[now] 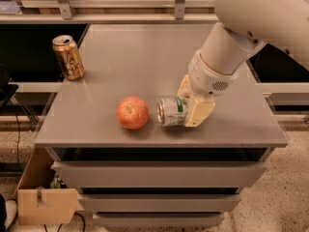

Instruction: Move 7up can near apple

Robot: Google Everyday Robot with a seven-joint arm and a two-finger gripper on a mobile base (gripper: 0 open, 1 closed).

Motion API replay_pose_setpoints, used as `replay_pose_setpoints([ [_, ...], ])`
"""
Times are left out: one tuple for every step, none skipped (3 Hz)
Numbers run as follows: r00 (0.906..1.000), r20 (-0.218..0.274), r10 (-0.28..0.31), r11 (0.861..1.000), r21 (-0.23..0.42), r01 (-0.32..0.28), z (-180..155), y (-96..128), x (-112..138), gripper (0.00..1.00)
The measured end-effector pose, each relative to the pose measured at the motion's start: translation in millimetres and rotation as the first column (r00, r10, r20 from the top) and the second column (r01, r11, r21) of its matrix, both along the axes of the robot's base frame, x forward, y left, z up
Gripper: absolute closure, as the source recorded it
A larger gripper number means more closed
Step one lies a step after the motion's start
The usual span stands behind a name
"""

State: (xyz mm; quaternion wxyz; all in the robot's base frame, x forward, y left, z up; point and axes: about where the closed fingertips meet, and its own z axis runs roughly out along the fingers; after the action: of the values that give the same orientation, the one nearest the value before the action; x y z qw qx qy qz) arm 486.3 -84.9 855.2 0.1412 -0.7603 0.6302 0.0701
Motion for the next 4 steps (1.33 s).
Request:
replay_pose_setpoints([
  [1.0000, -0.001, 0.008, 1.000, 0.003, -0.008, -0.6, 2.5, 0.9, 0.60],
  [0.9998, -0.002, 0.017, 1.000, 0.004, -0.017, 0.4, 4.7, 1.4, 0.36],
  [0.9998, -0.005, 0.020, 1.000, 0.003, -0.020, 1.3, 6.7, 2.5, 0.13],
  [0.9997, -0.014, 0.021, 1.000, 0.014, -0.021, -0.3, 8.9, 3.4, 0.00],
])
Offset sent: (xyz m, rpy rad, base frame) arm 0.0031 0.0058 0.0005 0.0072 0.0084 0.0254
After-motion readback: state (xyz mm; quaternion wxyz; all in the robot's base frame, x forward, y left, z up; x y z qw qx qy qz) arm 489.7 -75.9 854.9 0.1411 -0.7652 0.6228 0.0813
